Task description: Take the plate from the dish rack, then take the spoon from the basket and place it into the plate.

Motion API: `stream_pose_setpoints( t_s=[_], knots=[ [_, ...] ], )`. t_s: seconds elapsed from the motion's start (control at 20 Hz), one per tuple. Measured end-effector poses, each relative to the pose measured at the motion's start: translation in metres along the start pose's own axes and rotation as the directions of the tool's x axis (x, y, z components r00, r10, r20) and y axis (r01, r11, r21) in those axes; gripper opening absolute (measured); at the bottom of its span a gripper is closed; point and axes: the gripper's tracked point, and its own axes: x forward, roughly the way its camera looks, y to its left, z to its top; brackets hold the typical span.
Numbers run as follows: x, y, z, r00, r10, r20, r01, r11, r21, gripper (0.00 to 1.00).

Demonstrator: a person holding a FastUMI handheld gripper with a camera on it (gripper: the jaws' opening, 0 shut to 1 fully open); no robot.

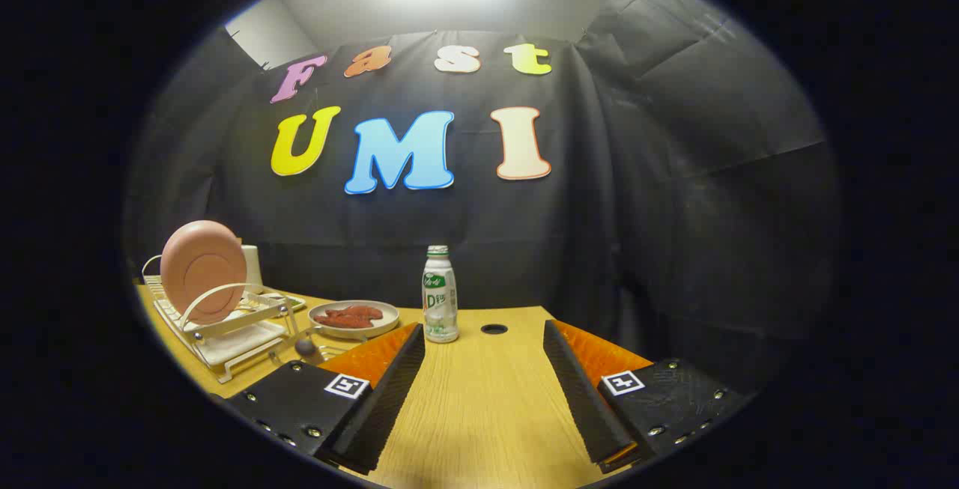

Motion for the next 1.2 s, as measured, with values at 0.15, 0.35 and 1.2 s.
stream_pose_setpoints(
  t_s=[0.15, 0.35, 1.2],
  knots=[
    [-0.006, -0.009, 0.035, 0.999, -0.033, 0.035, 0.033, 0.999, -0.002, 0.97],
    [-0.033, -0.012, 0.086, 0.996, -0.057, 0.068, 0.063, 0.994, -0.084, 0.97],
    [-0.102, 0.151, 0.227, 0.988, 0.103, 0.113, -0.11, 0.992, 0.061, 0.97]
  ],
)
